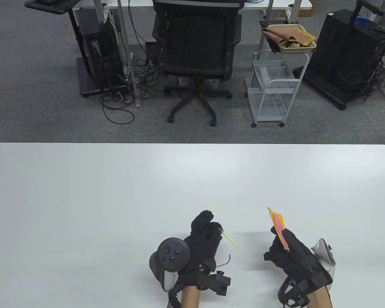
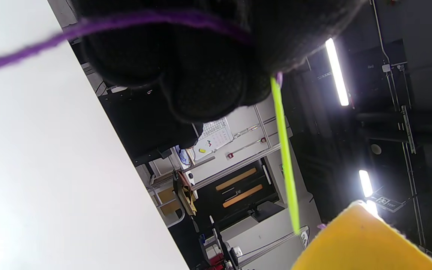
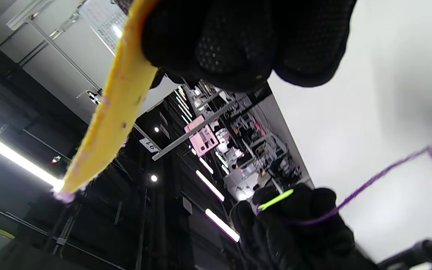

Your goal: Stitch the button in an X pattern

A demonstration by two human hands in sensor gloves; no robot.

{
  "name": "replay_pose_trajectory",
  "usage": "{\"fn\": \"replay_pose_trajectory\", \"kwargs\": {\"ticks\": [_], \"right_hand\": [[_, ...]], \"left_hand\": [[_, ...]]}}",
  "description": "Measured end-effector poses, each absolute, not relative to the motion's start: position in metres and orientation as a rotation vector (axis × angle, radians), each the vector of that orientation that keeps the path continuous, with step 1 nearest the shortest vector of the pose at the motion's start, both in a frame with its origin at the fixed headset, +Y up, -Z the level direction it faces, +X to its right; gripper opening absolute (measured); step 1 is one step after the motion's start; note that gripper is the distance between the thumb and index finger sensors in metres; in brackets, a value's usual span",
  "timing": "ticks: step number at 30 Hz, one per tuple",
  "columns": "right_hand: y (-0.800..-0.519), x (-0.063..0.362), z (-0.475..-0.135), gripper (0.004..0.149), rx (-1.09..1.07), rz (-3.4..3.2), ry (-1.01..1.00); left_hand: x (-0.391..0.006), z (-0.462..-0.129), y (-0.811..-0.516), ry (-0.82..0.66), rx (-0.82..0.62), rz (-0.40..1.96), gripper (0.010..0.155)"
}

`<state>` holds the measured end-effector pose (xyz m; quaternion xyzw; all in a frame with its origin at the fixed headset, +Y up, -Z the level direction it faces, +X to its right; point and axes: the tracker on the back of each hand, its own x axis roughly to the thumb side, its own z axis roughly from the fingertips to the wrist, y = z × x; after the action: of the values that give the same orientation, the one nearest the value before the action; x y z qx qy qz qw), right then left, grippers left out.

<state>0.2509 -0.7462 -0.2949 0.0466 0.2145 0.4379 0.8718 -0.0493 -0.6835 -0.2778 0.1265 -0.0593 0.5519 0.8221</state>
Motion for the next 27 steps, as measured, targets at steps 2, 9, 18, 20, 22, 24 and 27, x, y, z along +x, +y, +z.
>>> {"fn": "replay_pose_trajectory", "kwargs": {"ticks": [2,9,18,20,22,24,27], "right_hand": [[-0.750,0.244,-0.295,0.045,0.110,0.849,0.488],[-0.760,0.226,-0.292,0.045,0.159,0.683,0.599],[-0.761,0.208,-0.285,0.045,0.217,0.587,0.695],[-0.761,0.205,-0.285,0.045,0.226,0.579,0.705],[-0.760,0.204,-0.284,0.045,0.229,0.581,0.710],[-0.762,0.204,-0.284,0.045,0.229,0.588,0.713],[-0.761,0.204,-0.284,0.045,0.225,0.590,0.717]], "left_hand": [[-0.050,-0.277,-0.683,-0.138,0.268,1.183,0.058],[-0.044,-0.274,-0.688,-0.163,0.279,1.295,0.047],[-0.026,-0.274,-0.698,-0.193,0.244,1.457,0.038],[-0.024,-0.274,-0.699,-0.194,0.243,1.475,0.037],[-0.023,-0.274,-0.701,-0.190,0.233,1.494,0.037],[-0.021,-0.274,-0.704,-0.187,0.224,1.511,0.036],[-0.018,-0.274,-0.706,-0.184,0.208,1.527,0.036]]}}
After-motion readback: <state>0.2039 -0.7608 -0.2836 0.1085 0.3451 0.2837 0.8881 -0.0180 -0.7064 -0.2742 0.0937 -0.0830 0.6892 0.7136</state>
